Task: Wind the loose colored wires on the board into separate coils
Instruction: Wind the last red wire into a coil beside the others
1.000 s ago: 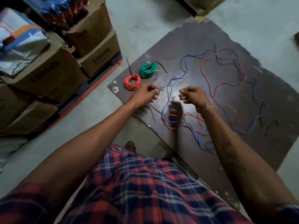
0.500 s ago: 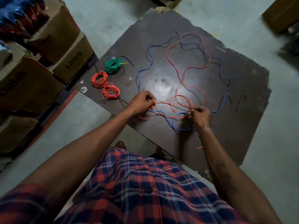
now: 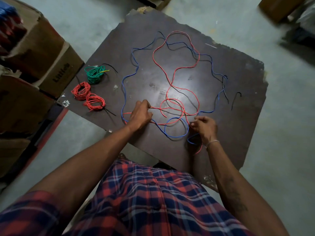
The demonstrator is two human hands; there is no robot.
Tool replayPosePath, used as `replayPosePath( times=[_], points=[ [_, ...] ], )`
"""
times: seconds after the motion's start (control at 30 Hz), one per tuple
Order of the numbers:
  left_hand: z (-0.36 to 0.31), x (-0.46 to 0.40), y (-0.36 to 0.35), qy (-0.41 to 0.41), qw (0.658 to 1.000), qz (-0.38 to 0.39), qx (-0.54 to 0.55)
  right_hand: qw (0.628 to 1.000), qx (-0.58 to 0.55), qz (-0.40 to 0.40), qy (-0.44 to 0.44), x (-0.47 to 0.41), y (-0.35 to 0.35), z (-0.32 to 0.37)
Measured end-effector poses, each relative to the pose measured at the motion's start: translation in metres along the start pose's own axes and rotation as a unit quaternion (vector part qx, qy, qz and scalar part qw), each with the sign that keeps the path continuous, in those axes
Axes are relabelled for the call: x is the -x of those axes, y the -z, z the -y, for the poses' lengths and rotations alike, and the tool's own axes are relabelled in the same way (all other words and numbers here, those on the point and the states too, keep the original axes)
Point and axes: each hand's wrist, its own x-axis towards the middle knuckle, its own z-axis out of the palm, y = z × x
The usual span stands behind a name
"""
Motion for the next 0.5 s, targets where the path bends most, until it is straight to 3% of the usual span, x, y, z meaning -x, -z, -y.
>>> replayPosePath(
  times=[0.1,0.17,0.27,0.43,0.5],
  points=[
    [-0.002,-0.002,-0.003,-0.006,1.000,0.003,0.001,0.996,0.050,0.055,0.052,-0.008,-0.015,0.011],
    [-0.002,-0.002,-0.004,-0.009,1.000,0.000,-0.001,0.989,0.078,0.037,0.119,-0.016,-0.029,0.020],
    [-0.004,-0.002,-0.005,-0.018,1.000,-0.010,0.000,0.949,0.212,-0.004,0.231,-0.033,-0.045,0.033],
    [-0.006,-0.002,-0.006,-0.016,1.000,-0.014,0.022,0.872,0.407,0.074,0.262,-0.060,-0.068,0.036],
    [-0.008,-0.004,-0.006,-0.017,0.999,-0.016,0.030,0.888,0.371,0.053,0.265,-0.059,-0.070,0.040]
  ],
)
